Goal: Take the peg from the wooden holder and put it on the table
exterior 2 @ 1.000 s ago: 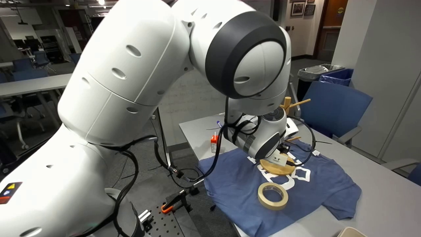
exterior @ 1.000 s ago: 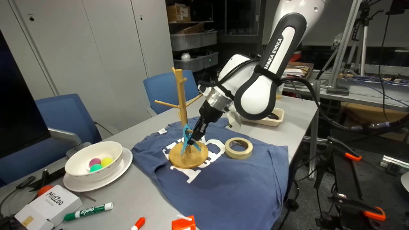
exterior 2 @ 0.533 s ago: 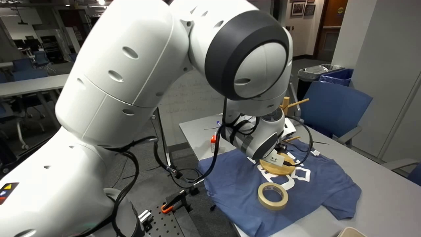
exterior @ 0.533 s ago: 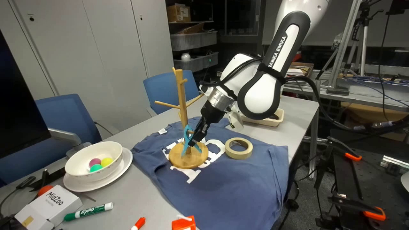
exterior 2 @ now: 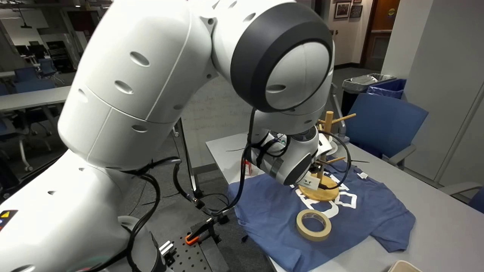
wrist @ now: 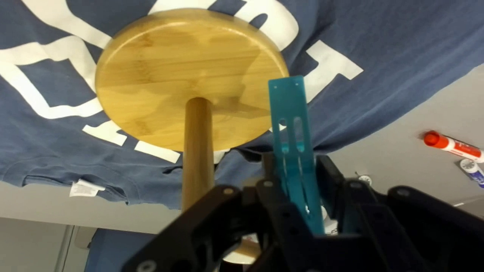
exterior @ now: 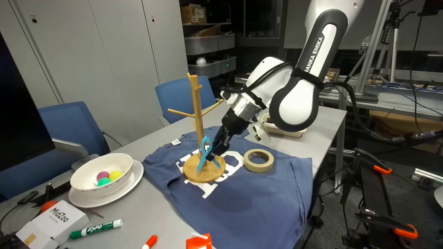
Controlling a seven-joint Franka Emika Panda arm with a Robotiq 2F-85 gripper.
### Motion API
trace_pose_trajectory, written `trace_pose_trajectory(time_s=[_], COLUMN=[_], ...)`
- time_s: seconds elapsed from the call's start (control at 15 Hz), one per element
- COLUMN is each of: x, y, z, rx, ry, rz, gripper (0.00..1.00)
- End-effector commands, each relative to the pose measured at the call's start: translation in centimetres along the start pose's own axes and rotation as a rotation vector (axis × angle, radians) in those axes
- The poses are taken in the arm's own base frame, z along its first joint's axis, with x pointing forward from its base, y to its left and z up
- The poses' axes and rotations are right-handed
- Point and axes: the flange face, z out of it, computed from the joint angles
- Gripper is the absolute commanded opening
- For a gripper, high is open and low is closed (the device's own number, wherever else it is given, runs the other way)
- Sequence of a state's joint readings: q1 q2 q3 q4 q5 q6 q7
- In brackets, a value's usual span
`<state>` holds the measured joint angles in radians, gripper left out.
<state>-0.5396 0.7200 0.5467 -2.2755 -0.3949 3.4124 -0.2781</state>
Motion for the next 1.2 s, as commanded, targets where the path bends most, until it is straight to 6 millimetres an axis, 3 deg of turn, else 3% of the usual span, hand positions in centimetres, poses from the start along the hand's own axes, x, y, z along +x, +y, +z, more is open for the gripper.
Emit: trace_pose_trajectory(time_s=[0.0, 0.6, 1.13], x=[0.0, 0.8, -0.1], y=[-1.2, -4.5, -9.6], z=[-1.8, -3.7, -3.4], rx=[0.009, 0.074, 0.242], ry=[0.036, 0.075, 0.058], rz=[-0.012, -0.041, -0.077], gripper=[0.08, 0.08, 0.08])
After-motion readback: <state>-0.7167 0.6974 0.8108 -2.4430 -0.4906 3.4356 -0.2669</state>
